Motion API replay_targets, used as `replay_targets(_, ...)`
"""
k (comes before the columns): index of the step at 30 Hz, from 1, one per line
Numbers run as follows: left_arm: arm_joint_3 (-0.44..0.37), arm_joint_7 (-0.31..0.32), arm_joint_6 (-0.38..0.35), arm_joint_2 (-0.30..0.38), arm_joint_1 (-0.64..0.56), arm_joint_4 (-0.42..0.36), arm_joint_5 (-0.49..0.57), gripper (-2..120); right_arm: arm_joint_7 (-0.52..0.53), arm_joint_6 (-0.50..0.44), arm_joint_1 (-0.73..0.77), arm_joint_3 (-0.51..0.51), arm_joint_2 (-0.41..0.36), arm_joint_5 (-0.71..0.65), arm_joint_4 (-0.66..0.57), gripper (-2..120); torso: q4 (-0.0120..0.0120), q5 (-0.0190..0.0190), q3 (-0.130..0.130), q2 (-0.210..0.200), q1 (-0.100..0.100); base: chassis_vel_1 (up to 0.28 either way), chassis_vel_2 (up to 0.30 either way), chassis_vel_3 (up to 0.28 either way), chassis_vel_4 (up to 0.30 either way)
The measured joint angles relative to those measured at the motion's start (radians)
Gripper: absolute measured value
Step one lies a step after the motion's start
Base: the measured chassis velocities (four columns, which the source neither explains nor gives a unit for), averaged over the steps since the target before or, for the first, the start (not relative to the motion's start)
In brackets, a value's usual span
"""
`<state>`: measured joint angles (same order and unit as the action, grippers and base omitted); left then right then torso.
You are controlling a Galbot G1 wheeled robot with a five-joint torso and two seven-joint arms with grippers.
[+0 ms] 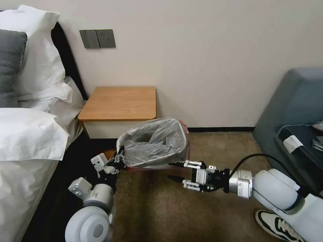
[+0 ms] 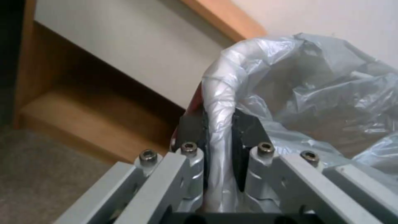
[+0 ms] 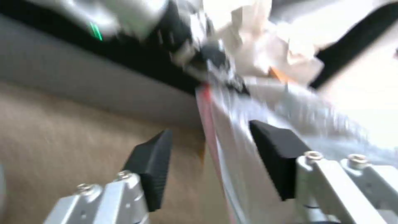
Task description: Pick up the garbage bag from the table and place it over the trash can.
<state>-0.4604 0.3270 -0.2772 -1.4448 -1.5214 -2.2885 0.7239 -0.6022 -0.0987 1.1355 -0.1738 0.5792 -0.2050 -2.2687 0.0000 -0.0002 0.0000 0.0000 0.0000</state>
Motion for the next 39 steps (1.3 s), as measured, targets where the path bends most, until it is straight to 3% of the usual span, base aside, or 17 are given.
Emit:
replay_targets(2,-0.001,0.000,0.000,0.000,0.000,0.003,-0.006,7,0.006,0.011,0.005,-0.001,0.000,-0.054,-0.013,61,-0.0001,0.0000,0.000,0.000,0.000,0.000,0.000,0.000,0.000)
replay_targets(4,-0.001,-0.003,0.006,0.000,-0.003,0.007,-0.027,7,0.109,0.051,0.013,-0.001,0.021,-0.241,-0.041,71,0.0000,-0.0002,0.000,0.000,0.000,0.000,0.000,0.000,0.000)
replay_targets(5,-0.001,-0.003,0.006,0.000,-0.003,0.007,-0.027,7,0.109,0.051,0.013,-0.001,0.021,-0.241,-0.041,71,0.0000,-0.0002,0.000,0.000,0.000,0.000,0.000,0.000,0.000)
replay_targets(6,-0.001,-0.009,0.012,0.000,-0.004,0.008,-0.032,7,0.161,0.060,0.014,-0.001,0.036,-0.295,-0.049,75,0.0000,-0.0001,0.000,0.000,0.000,0.000,0.000,0.000,0.000)
replay_targets(8,0.000,-0.023,0.031,0.002,-0.007,0.013,-0.039,7,0.392,0.099,0.019,0.000,0.106,-0.466,-0.083,85,0.0001,0.0000,0.000,0.000,0.000,0.000,0.000,0.000,0.000)
replay_targets(9,0.000,-0.023,0.031,0.002,-0.007,0.013,-0.039,7,0.392,0.099,0.019,0.000,0.106,-0.466,-0.083,85,0.0001,0.0000,0.000,0.000,0.000,0.000,0.000,0.000,0.000)
replay_targets(10,0.000,-0.026,0.037,0.003,-0.008,0.016,-0.039,7,0.456,0.109,0.021,0.000,0.126,-0.506,-0.092,88,0.0001,0.0002,0.000,0.000,0.000,0.000,0.000,0.000,0.000)
replay_targets(11,-0.002,-0.035,0.051,0.005,-0.008,0.023,-0.035,7,0.613,0.141,0.036,-0.006,0.193,-0.621,-0.113,96,0.0000,0.0001,0.000,0.000,0.000,0.000,0.000,0.000,0.000)
replay_targets(16,-0.008,-0.074,0.080,0.011,-0.004,0.037,0.006,7,0.753,0.172,0.095,-0.041,0.340,-0.800,-0.123,100,-0.0001,0.0000,0.000,0.000,0.000,0.000,0.000,0.000,0.000)
replay_targets(18,-0.009,-0.082,0.085,0.012,-0.003,0.040,0.016,7,0.761,0.173,0.100,-0.044,0.360,-0.821,-0.123,100,-0.0001,-0.0002,0.000,0.000,0.000,0.000,0.000,0.000,0.000)
replay_targets(21,-0.017,-0.136,0.111,0.026,-0.004,0.051,0.079,7,0.773,0.173,0.127,-0.052,0.463,-0.902,-0.115,100,-0.0001,0.0000,0.000,0.000,0.000,0.000,0.000,0.000,0.000)
replay_targets(26,-0.032,-0.206,0.147,0.035,0.002,0.092,0.207,7,0.700,0.164,0.165,-0.049,0.600,-0.907,-0.063,100,0.0000,0.0001,0.000,0.000,0.000,0.000,0.000,0.000,0.000)
replay_targets(32,-0.040,-0.245,0.168,0.031,0.001,0.137,0.254,7,0.655,0.159,0.175,-0.059,0.648,-0.880,-0.039,100,-0.0001,0.0000,0.000,0.000,0.000,0.000,0.000,0.000,0.000)
replay_targets(39,-0.042,-0.272,0.185,0.030,-0.019,0.150,0.302,7,0.594,0.156,0.179,-0.138,0.628,-0.851,0.012,99,0.0000,0.0001,0.000,0.000,0.000,0.000,0.000,0.000,0.000)
